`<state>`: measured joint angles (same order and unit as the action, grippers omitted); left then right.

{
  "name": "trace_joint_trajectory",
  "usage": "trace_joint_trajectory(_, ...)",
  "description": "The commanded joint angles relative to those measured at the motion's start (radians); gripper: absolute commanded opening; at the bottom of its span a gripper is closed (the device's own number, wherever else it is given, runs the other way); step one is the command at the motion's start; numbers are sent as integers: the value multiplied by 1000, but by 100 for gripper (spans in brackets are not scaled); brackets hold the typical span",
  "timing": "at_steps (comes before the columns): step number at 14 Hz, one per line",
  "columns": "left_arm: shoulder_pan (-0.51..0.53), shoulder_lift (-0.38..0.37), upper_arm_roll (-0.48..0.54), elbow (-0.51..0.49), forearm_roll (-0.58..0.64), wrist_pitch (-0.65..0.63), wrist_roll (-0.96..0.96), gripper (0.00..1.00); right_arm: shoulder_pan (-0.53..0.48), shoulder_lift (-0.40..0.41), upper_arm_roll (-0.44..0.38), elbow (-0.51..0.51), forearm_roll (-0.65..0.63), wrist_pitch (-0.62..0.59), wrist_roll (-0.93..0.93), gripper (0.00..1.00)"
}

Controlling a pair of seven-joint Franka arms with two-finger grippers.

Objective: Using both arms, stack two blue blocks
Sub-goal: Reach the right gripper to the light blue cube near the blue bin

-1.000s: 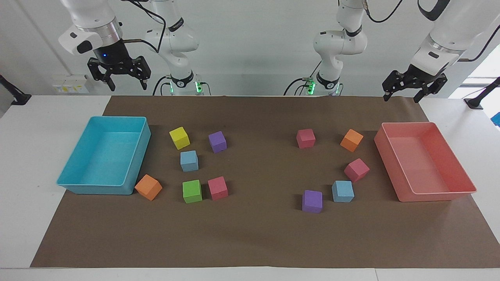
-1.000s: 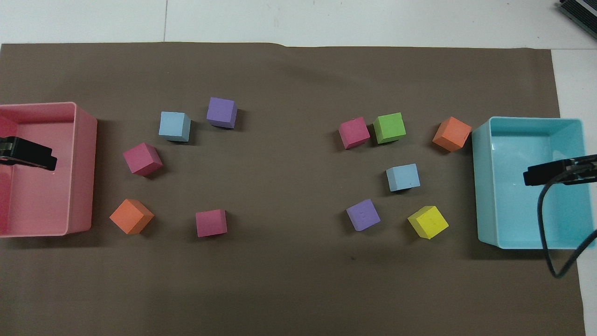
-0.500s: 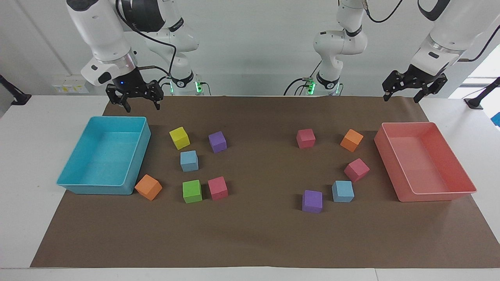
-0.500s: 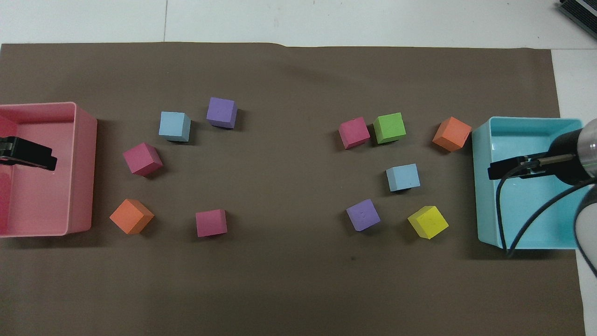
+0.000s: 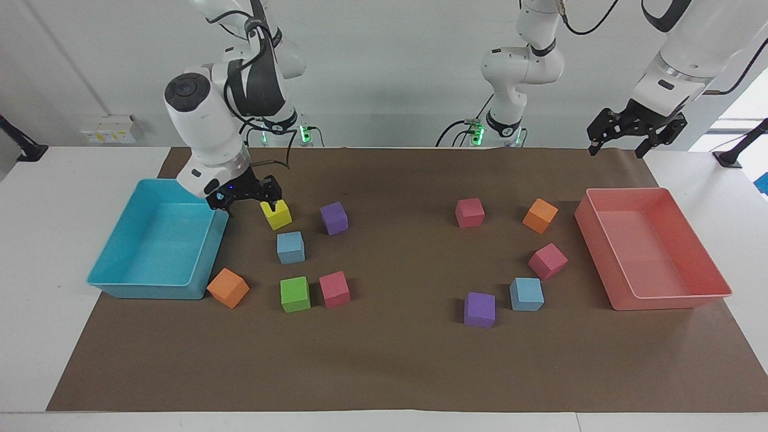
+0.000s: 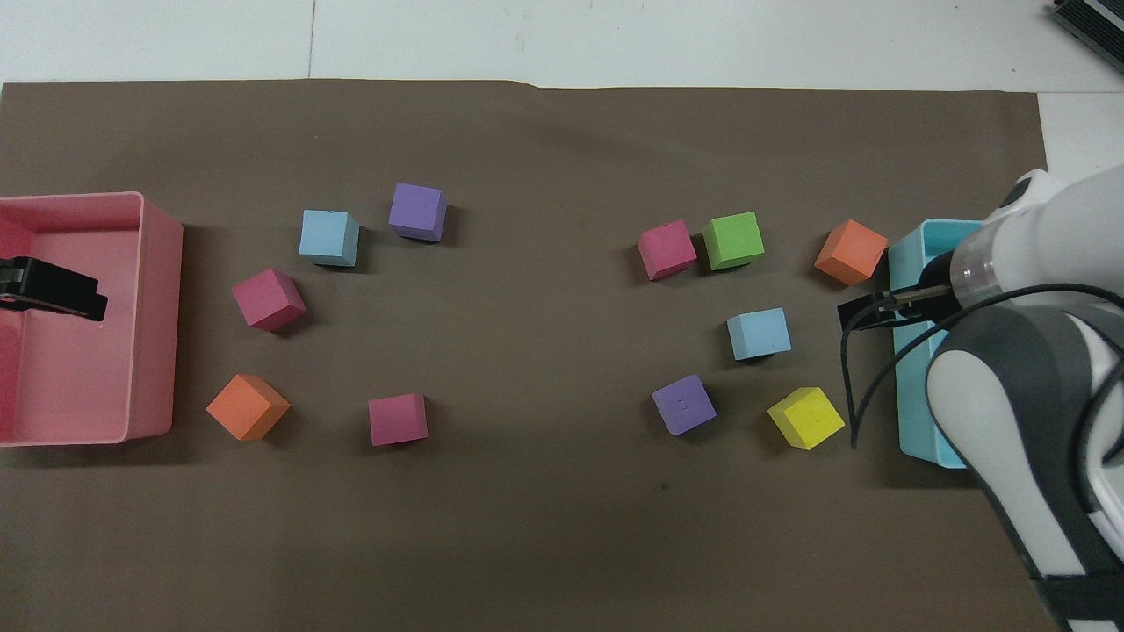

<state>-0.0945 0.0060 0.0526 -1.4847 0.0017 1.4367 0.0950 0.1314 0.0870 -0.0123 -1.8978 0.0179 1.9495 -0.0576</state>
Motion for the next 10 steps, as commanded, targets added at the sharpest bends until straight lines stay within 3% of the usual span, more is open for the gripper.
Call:
trace_joint_trajectory(1, 16, -21, -8, -28, -8, 10, -8, 100, 34, -6, -3, -88, 17, 93, -10, 100)
trace_joint_trajectory(10, 16, -21, -8, -28, -8, 10, -8, 100, 57, 54, -2, -245, 19, 308, 76, 100)
